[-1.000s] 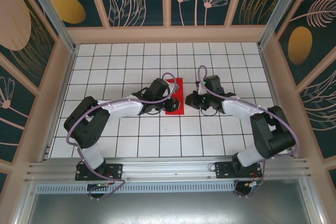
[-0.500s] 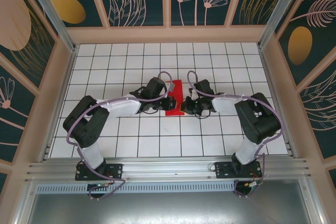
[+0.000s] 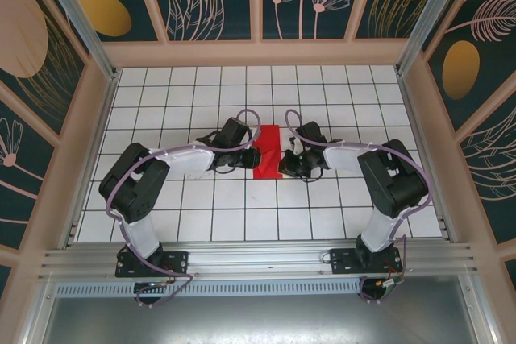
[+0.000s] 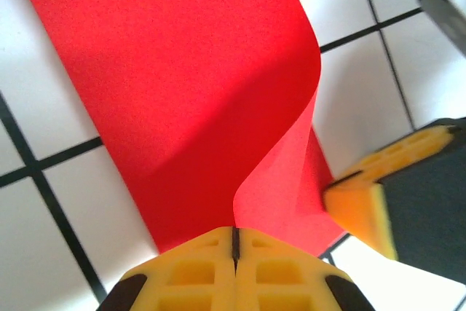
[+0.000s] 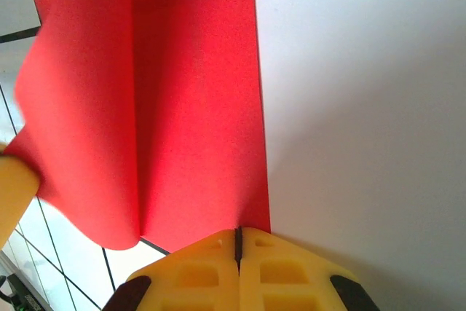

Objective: Fold a paper plane with a square sheet of paper (fold left side to right side)
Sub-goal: Fold the triangle a second time at the center of the table.

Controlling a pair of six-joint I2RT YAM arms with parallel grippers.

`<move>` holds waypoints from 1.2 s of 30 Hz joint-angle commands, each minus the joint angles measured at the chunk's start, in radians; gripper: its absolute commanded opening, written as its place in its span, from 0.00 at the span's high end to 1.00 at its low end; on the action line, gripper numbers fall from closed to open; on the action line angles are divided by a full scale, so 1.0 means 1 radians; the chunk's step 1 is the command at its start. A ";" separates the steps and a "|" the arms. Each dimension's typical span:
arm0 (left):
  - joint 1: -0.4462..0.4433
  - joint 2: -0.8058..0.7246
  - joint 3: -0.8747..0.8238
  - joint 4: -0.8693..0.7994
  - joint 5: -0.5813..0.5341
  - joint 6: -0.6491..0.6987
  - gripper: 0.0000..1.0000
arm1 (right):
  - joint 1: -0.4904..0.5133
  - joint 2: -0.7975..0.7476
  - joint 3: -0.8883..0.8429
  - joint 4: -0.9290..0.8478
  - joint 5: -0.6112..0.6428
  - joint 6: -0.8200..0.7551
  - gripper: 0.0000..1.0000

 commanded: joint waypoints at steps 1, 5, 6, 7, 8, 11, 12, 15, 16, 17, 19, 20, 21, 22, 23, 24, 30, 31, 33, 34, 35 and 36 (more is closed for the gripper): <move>0.009 0.044 0.051 -0.045 -0.047 0.052 1.00 | 0.010 0.033 0.015 -0.075 0.026 -0.028 1.00; 0.010 0.070 0.075 -0.056 -0.078 0.071 1.00 | 0.011 0.038 0.020 -0.088 0.037 -0.037 1.00; 0.010 0.076 0.079 -0.058 -0.081 0.075 1.00 | 0.011 0.038 0.020 -0.089 0.036 -0.038 1.00; 0.011 0.082 0.084 -0.060 -0.089 0.077 1.00 | 0.012 0.038 0.020 -0.090 0.036 -0.039 1.00; 0.012 0.087 0.088 -0.064 -0.095 0.083 1.00 | 0.011 0.040 0.022 -0.092 0.037 -0.041 1.00; 0.011 0.102 0.097 -0.068 -0.107 0.091 1.00 | 0.013 0.040 0.023 -0.094 0.037 -0.042 1.00; 0.012 0.107 0.098 -0.065 -0.107 0.090 1.00 | 0.014 0.040 0.023 -0.094 0.037 -0.042 1.00; 0.013 0.114 0.104 -0.063 -0.109 0.093 1.00 | 0.015 0.039 0.025 -0.097 0.037 -0.045 1.00; 0.013 0.117 0.106 -0.061 -0.109 0.094 1.00 | 0.015 0.040 0.026 -0.099 0.038 -0.045 1.00; 0.014 0.119 0.109 -0.061 -0.110 0.095 1.00 | 0.014 0.041 0.028 -0.100 0.039 -0.045 1.00; 0.014 0.122 0.112 -0.062 -0.116 0.098 1.00 | 0.016 0.041 0.029 -0.100 0.038 -0.045 1.00; 0.014 0.123 0.114 -0.062 -0.118 0.099 1.00 | 0.016 0.042 0.030 -0.101 0.038 -0.047 1.00; 0.014 0.125 0.115 -0.061 -0.123 0.098 1.00 | 0.016 0.042 0.029 -0.101 0.038 -0.047 1.00; 0.014 0.127 0.118 -0.062 -0.125 0.098 1.00 | 0.016 0.040 0.030 -0.102 0.038 -0.047 1.00; 0.014 0.128 0.120 -0.060 -0.125 0.099 1.00 | 0.015 0.040 0.029 -0.102 0.039 -0.047 1.00; 0.013 0.128 0.121 -0.057 -0.124 0.098 1.00 | 0.016 0.042 0.031 -0.104 0.038 -0.047 1.00; 0.015 0.136 0.134 -0.064 -0.139 0.100 1.00 | 0.016 0.041 0.033 -0.107 0.039 -0.049 1.00; 0.015 0.137 0.134 -0.066 -0.139 0.102 1.00 | 0.016 0.041 0.032 -0.108 0.039 -0.050 1.00; 0.015 0.139 0.134 -0.069 -0.142 0.103 1.00 | 0.016 0.042 0.034 -0.109 0.039 -0.050 1.00; 0.015 0.138 0.131 -0.070 -0.144 0.104 1.00 | 0.017 0.042 0.033 -0.110 0.039 -0.050 1.00; 0.015 0.137 0.129 -0.070 -0.145 0.104 1.00 | 0.017 0.041 0.034 -0.109 0.039 -0.049 1.00; 0.015 0.136 0.126 -0.070 -0.145 0.104 1.00 | 0.016 0.042 0.034 -0.110 0.039 -0.050 1.00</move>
